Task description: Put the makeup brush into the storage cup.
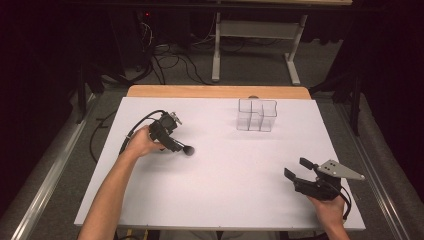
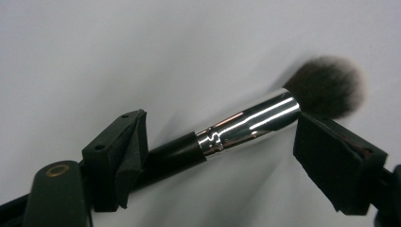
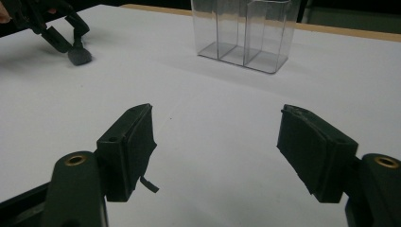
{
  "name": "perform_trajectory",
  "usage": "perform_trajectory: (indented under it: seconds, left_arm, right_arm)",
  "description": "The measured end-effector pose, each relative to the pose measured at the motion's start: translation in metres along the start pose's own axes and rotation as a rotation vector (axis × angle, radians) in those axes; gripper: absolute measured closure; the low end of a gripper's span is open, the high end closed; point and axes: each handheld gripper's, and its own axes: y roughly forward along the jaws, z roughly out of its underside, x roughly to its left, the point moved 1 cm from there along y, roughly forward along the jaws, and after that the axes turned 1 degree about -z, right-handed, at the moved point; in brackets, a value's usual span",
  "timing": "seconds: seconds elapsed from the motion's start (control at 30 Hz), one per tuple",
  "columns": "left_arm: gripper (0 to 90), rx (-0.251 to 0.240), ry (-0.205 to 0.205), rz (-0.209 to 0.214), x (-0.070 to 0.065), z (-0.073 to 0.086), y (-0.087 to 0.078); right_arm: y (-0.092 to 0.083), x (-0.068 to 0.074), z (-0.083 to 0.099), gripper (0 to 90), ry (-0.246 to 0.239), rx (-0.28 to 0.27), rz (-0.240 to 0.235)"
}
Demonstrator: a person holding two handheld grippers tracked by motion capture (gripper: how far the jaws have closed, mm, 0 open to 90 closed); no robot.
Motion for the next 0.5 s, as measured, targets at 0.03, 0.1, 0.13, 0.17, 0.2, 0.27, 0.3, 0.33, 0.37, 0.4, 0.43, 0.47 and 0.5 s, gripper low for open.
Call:
perform_trajectory:
  seconds: [0.03,0.1,0.13,0.17,0.2,0.27,0.3,0.33,0.37,0.4,0.43,0.47,0.5]
  left_arm:
    - [21.2,0.040,0.025,-0.020,-0.0005,0.0007,0.0024]
    - [20.7,0.052,0.006,-0.006,0.0019,0.0024,0.0059]
    - [20.6,0.052,0.006,-0.006,0.0019,0.0024,0.0059]
    - [20.6,0.051,0.003,-0.003,0.0020,0.0026,0.0059]
    - [21.2,0.052,0.004,-0.005,0.0017,0.0024,0.0057]
    - [23.3,0.055,0.009,-0.010,0.0001,0.0017,0.0050]
    - [23.3,0.055,0.008,-0.010,-0.0003,0.0016,0.0048]
    - [24.1,0.056,0.005,-0.008,-0.0005,0.0014,0.0048]
    - [26.4,0.059,0.002,-0.005,-0.0006,0.0014,0.0046]
    - [26.4,0.061,-0.003,0.001,-0.0006,0.0014,0.0043]
    - [28.9,0.061,-0.010,0.007,-0.0005,0.0015,0.0042]
    - [28.9,0.064,-0.017,0.008,-0.0007,0.0013,0.0040]
    - [30.5,0.069,-0.030,0.007,-0.0016,0.0006,0.0037]
  right_arm:
    - [0.0000,-0.0002,-0.0001,29.4,-0.002,-0.001,-0.002]
    - [-0.0001,-0.0001,-0.0001,29.4,-0.001,-0.001,0.000]
    - [-0.0002,-0.0003,0.0000,29.4,0.000,-0.001,0.001]
    - [-0.0002,-0.0003,0.0000,29.4,0.000,-0.001,0.001]
    - [-0.0001,-0.0005,0.0000,29.4,0.000,-0.002,0.001]
    - [0.0001,-0.0007,0.0000,29.4,0.003,0.000,0.002]
    - [0.0001,-0.0007,0.0000,29.4,0.003,0.000,0.002]
    - [0.0003,-0.0005,0.0000,29.4,0.003,0.000,0.001]
    - [0.0004,-0.0003,-0.0001,29.4,-0.004,0.000,0.000]
    - [0.0004,-0.0003,-0.0001,29.4,-0.004,0.000,0.000]
    - [0.0000,0.0001,0.0000,29.5,-0.003,0.000,0.001]
    - [0.0000,0.0001,0.0000,29.5,-0.003,0.000,0.001]
    - [-0.0002,-0.0001,0.0000,29.5,-0.001,-0.001,-0.003]
